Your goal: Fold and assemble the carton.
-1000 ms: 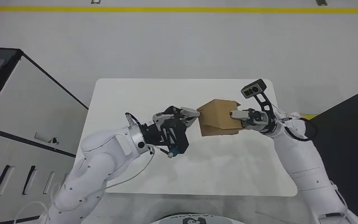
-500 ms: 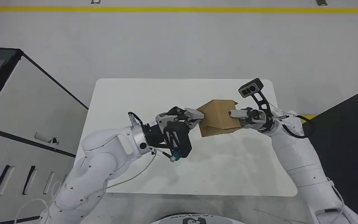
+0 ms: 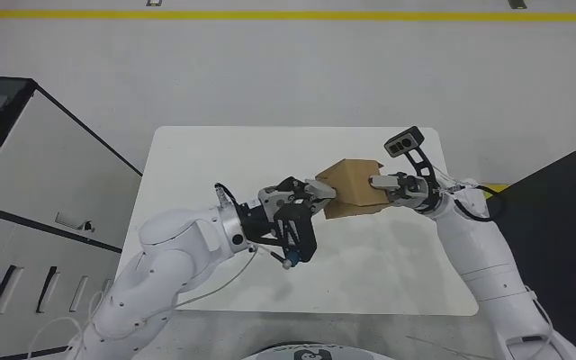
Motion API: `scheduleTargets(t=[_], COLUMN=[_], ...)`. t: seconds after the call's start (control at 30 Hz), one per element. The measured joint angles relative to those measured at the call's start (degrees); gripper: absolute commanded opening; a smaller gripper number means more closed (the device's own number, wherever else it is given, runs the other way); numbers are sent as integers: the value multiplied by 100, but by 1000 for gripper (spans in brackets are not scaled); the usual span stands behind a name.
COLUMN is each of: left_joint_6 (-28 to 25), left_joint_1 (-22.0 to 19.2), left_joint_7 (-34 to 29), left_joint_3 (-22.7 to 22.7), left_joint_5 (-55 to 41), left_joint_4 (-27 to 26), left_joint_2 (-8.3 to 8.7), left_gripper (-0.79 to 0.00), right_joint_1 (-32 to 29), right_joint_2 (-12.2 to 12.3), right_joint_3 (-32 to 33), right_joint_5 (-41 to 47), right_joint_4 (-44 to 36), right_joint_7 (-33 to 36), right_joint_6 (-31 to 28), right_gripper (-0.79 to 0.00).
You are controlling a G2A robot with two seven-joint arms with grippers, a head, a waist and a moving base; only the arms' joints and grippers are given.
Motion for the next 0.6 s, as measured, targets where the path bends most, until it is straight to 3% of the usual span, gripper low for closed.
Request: scheduleTargets(t=[0.6], left_joint_6=[-42], left_joint_1=[-9], left_joint_7=[69], left_joint_3=[167], left_joint_5=[150], left_joint_4=[5], left_joint_2=[5], left_gripper=[-785], right_joint_1=[-113], right_joint_2=[-15], right_joint_3=[94], right_joint_5=[-45], right_joint_4=[-132], right_joint_7=[99], right_joint_6=[18], right_gripper=[-785])
